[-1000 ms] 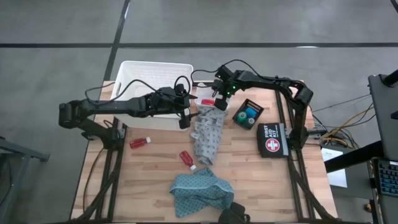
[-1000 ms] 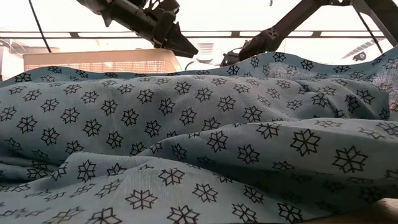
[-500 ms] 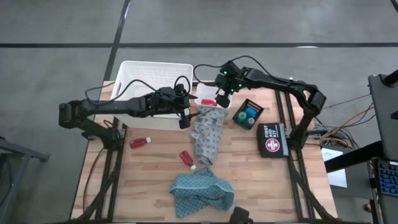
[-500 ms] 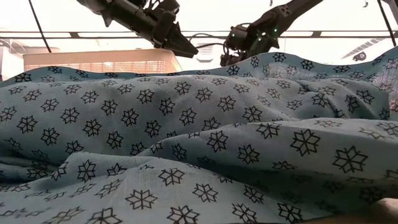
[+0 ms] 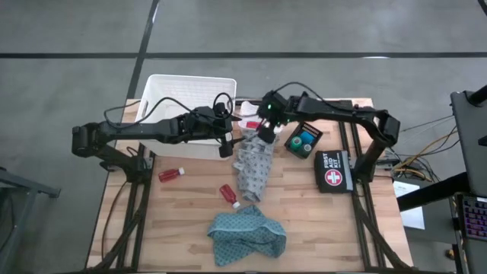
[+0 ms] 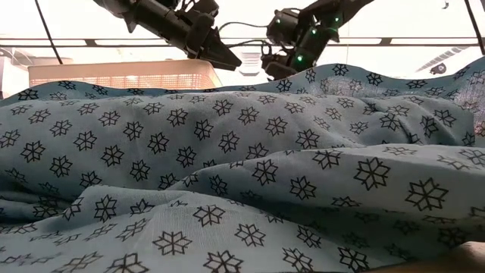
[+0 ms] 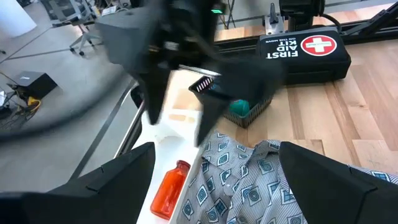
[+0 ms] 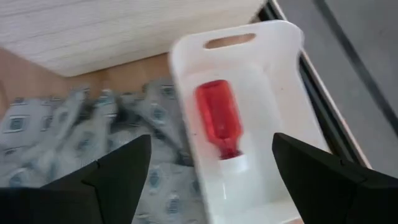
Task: Pick & Place Medicine items
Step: Put the right red medicine bottle into the small white bin
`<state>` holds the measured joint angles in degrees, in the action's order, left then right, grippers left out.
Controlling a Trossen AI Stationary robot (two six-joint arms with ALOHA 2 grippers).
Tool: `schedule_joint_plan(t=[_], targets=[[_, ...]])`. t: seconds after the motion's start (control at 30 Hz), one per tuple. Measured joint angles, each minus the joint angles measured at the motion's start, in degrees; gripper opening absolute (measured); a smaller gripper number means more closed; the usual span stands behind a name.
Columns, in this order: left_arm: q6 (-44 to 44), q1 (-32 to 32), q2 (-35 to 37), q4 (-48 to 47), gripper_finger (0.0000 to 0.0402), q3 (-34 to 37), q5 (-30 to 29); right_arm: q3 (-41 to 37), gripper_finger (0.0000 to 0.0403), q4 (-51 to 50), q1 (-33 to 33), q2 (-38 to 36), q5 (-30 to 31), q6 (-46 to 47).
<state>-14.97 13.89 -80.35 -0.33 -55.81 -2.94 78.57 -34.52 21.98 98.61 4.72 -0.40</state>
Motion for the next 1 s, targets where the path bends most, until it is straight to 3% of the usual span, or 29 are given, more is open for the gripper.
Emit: schedule_joint_plan(t=[0.2, 0.4, 0.63, 0.87, 1.0], targets=[[0.1, 0.0, 0.0, -0.1, 0.0348, 0.0, 0.0, -1.3, 0.0329, 0.2, -6.4, -0.9, 8.4, 2.1], [0.0, 0.0, 0.0, -0.1, 0.0348, 0.0, 0.0, -5.7, 0.0329, 3.4, -10.5, -6.5, 10.3, 7.3], [0.0, 0.0, 0.0, -0.5, 0.0347, 0.0, 0.0, -15.4, 0.0329, 14.8, -16.2, -12.0, 11.0, 11.5], [0.0, 0.0, 0.0, -0.7, 0.0347, 0.0, 0.0, -22.5, 0.0329, 27.4, -24.3, -13.7, 23.3, 15.4], [0.0, 0.0, 0.0, -0.7, 0.0348, 0.0, 0.0, -23.8, 0.0329, 30.2, -28.3, -13.4, 25.4, 17.2]])
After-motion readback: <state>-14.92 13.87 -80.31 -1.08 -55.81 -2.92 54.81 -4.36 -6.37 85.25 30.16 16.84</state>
